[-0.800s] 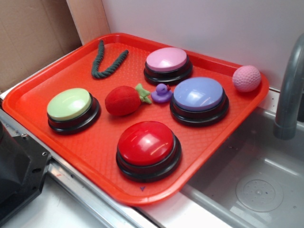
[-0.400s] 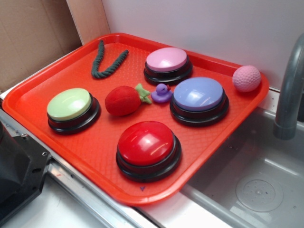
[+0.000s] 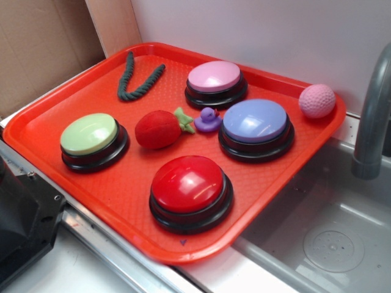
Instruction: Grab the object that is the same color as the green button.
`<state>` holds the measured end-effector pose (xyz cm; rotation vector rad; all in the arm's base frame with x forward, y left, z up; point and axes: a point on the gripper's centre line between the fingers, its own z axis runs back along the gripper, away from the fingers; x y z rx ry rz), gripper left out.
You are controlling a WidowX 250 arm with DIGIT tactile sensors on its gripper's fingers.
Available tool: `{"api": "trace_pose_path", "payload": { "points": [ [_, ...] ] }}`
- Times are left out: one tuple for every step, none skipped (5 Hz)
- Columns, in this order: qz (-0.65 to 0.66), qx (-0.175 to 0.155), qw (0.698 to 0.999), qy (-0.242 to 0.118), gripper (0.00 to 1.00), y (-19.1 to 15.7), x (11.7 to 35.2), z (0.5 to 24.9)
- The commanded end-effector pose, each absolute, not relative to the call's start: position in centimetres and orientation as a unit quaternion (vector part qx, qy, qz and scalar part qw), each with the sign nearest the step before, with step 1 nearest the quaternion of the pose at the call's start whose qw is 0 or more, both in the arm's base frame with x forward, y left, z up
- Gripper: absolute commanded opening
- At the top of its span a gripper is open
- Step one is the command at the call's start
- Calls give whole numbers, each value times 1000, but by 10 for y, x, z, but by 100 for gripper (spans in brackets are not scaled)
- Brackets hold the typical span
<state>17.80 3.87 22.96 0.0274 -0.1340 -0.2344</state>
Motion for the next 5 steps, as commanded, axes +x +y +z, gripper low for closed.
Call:
{"api": "trace_pose_path", "payload": {
  "points": [
    [-305,59,950,-18,100,64,225,178],
    [-400,55,915,14,100,49,238,145],
    [-446,41,893,50,100,40,250,99],
    [-422,57,902,69,100,52,256,73],
    [-386,78,915,83,100,75,263,57]
  ]
}}
